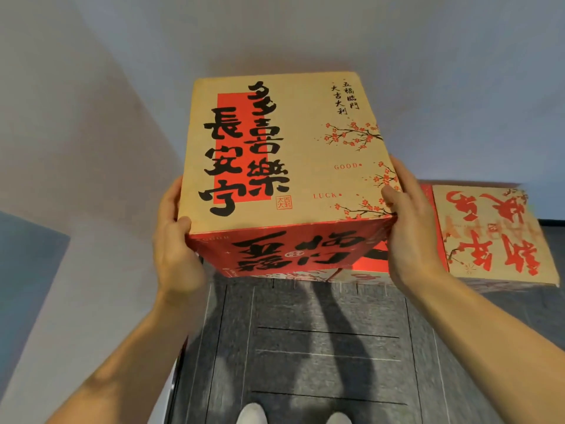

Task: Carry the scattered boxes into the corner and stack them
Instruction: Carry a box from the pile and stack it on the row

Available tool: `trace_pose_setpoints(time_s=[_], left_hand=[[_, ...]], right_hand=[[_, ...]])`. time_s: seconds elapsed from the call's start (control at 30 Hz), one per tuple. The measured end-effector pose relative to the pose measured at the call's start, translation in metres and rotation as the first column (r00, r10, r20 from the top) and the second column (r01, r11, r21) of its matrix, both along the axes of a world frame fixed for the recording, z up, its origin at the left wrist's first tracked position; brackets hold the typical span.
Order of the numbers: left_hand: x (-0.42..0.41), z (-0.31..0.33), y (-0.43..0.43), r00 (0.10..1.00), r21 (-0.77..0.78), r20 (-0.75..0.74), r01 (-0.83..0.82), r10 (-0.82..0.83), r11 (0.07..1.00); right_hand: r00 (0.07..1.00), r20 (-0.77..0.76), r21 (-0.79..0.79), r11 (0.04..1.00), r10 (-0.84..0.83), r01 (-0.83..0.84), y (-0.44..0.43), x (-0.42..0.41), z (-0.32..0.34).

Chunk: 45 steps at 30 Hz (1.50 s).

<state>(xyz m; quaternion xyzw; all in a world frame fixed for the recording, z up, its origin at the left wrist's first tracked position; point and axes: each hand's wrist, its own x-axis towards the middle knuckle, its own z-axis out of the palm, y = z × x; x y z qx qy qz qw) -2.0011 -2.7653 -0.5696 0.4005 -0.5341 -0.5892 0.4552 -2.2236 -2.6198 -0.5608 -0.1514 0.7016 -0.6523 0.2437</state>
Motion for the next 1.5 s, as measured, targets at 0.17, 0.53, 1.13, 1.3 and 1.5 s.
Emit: trace_pose_setpoints(time_s=[0.17,0.53,1.13,1.3,1.5], left_hand=[[-0.002,-0.065,0.0,1.0,0.041,0.027,0.0,-0.001,0.999],[0.019,-0.068,0.029,0.969,0.353,0.246,-0.092,0.003,0.931],[-0.019,-0.068,-0.012,0.976,0.299,0.218,-0.048,-0.019,0.953],[-0.024,-0.071,-0.009,0.977,0.307,0.212,-0.086,0.02,0.948],[-0.022,-0.073,-0.01,0.972,0.325,0.235,-0.11,0.032,0.939]], right_hand=[[1.0,0.016,0.018,1.0,0.016,-0.017,0.005,-0.004,-0.063],[0.987,0.149,0.156,0.985,0.055,-0.079,0.036,0.015,-0.072],[0.959,0.283,0.087,0.995,0.022,-0.049,0.005,0.027,-0.08],[0.971,0.237,0.121,0.991,0.018,-0.048,0.002,0.017,-0.086],[0.976,0.22,0.139,0.99,0.002,-0.033,0.001,0.02,-0.083]])
